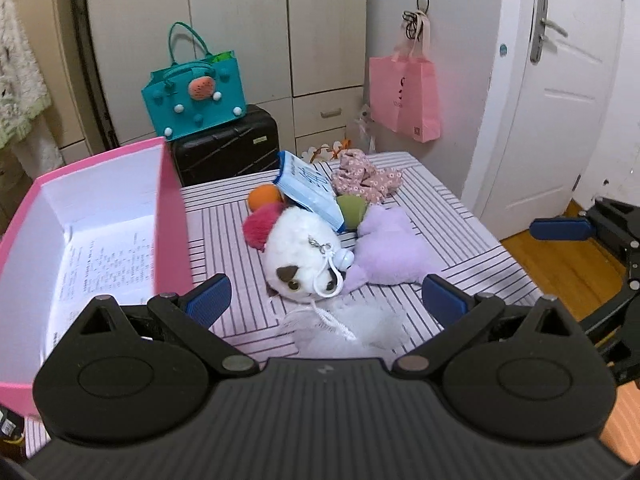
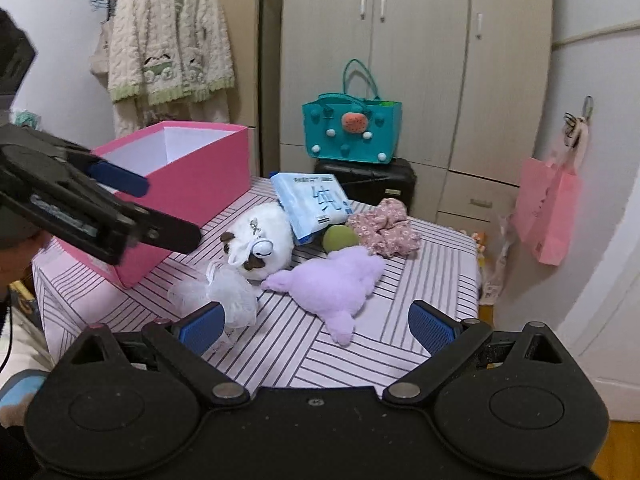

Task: Organize soft objects
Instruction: 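Grasp the pink floral scrunchie with the right gripper while the left gripper grasps the white mesh pouf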

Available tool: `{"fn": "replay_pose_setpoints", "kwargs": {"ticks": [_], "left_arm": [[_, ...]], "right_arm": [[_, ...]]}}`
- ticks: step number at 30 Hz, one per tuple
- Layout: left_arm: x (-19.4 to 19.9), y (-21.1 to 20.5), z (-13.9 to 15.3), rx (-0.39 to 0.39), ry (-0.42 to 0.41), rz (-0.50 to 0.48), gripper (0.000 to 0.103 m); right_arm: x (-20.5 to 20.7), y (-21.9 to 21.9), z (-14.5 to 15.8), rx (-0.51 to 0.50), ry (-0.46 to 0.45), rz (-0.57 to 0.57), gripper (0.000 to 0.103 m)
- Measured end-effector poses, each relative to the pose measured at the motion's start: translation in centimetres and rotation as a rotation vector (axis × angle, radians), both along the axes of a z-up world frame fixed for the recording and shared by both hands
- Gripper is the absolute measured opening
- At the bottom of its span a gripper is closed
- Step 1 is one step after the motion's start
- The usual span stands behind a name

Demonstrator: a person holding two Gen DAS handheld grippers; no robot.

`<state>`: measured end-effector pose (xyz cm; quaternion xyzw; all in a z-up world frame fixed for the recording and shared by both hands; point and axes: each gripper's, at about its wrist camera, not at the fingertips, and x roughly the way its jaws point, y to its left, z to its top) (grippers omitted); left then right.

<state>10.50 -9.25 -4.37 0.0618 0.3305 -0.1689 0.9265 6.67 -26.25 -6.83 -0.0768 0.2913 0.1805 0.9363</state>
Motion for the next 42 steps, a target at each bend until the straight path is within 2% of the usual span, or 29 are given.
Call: {"fn": "replay_pose_setpoints", "kwargs": {"ticks": [5, 10, 15, 19, 22, 25, 28, 30, 33, 38, 42], "left_arm": [[1.9, -1.0, -2.0, 0.042, 0.061, -0.009, 0.1], [3.2, -1.0, -3.7, 0.038, 0.107, 0.002, 0.097], [4.7, -0.5, -5.0, -0.037, 0.175, 0.024, 0.094], [5.1, -1.0, -5.9, -0.013, 0.161, 0.03, 0.092], [5.5, -1.3, -6.7, -0.032, 0.196, 0.054, 0.09], [5.7, -1.3, -7.3, -0.073, 0.243, 0.045, 0.079], [6.0, -0.9, -7.8, -0.093, 0.254, 0.069, 0.071], [6.1, -0.7, -8.0, -0.1, 0.252, 0.075, 0.058], [6.0, -0.4, -8.4, -0.122, 0.273, 0.071, 0.051], [5.9, -0.5, -8.4, -0.105, 0.253, 0.063, 0.047], [5.9, -0.5, -8.3, -0.098, 0.248, 0.061, 0.044]], "right_arm": [[1.8, 0.4, -1.6, -0.027, 0.032, 0.076, 0.1], [4.8, -0.7, -1.9, -0.048, 0.045, 0.095, 0.1], [9.0, -3.1, -1.1, 0.013, 0.088, 0.076, 0.099], [13.1, -4.8, -1.0, 0.116, 0.152, 0.048, 0.099], [16.3, -5.2, -1.7, 0.181, 0.205, 0.031, 0.096], [19.5, -5.1, -2.8, 0.2, 0.235, -0.012, 0.089], [22.2, -4.9, -3.6, 0.202, 0.251, -0.032, 0.082], [23.2, -4.3, -3.9, 0.165, 0.238, -0.015, 0.08], [24.3, -3.5, -4.5, 0.137, 0.241, 0.01, 0.08], [25.8, -2.6, -6.1, 0.128, 0.285, 0.03, 0.079], [25.7, -2.6, -6.6, 0.099, 0.28, 0.022, 0.034]]}}
